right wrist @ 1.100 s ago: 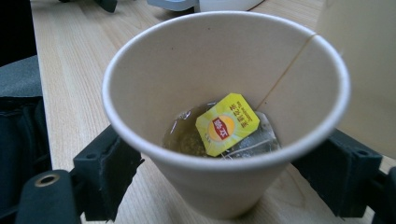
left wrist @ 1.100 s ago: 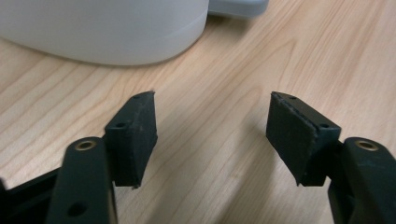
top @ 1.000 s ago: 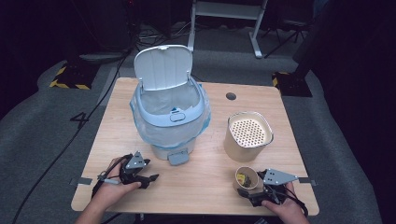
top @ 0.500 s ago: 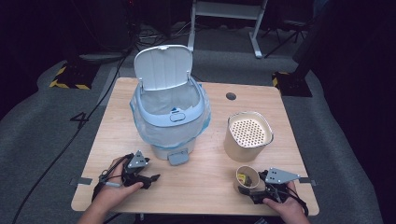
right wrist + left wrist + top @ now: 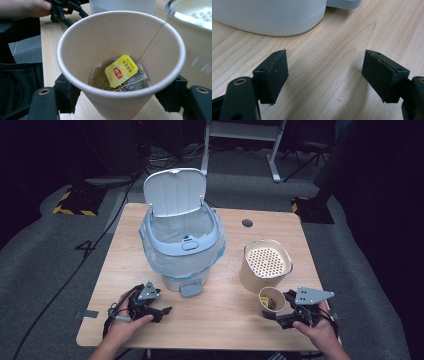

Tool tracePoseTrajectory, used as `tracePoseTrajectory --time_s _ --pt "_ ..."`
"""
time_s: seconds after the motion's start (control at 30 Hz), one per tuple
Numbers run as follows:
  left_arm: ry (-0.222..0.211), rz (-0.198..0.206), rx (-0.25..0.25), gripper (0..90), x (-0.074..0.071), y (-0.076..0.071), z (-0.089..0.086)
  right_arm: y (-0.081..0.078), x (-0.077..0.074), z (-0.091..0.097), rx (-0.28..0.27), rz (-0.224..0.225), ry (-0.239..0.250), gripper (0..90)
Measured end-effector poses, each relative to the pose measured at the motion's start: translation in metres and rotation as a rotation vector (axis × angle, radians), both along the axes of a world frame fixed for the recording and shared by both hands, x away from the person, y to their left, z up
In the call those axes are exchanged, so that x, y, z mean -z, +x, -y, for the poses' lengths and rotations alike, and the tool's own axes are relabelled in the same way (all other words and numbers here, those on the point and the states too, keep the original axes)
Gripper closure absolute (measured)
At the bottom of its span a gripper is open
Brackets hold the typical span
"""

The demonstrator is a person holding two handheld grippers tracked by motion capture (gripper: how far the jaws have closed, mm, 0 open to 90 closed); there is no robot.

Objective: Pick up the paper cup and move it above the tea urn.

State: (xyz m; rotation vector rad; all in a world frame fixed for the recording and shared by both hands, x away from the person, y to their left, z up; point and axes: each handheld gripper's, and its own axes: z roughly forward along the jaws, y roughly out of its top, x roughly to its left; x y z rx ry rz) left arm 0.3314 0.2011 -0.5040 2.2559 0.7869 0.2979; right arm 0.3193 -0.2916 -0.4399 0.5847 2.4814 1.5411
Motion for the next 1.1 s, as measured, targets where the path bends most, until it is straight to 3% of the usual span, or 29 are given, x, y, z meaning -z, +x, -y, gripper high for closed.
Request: tracePoseTrajectory --time_s 0.3,0.6,0.83,1.1 --pt "0.000 0.000 0.000 21.4 0.000 0.000 0.000 0.011 -0.038 0.004 -0.009 -0.014 -0.003 30.6" --pt "0.005 -0.004 -0.010 18.3 0.000 -0.001 0.003 0.027 -0.073 0.005 -0.009 0.039 -0.017 30.7" --pt "0.007 -0.009 -0.008 15.6 0.000 -0.001 0.005 0.044 -0.094 0.007 -0.001 0.058 -0.026 30.8" --pt "0.006 -0.010 -0.009 15.5 0.000 -0.001 0.005 0.069 -0.110 0.008 0.044 0.070 -0.046 30.7"
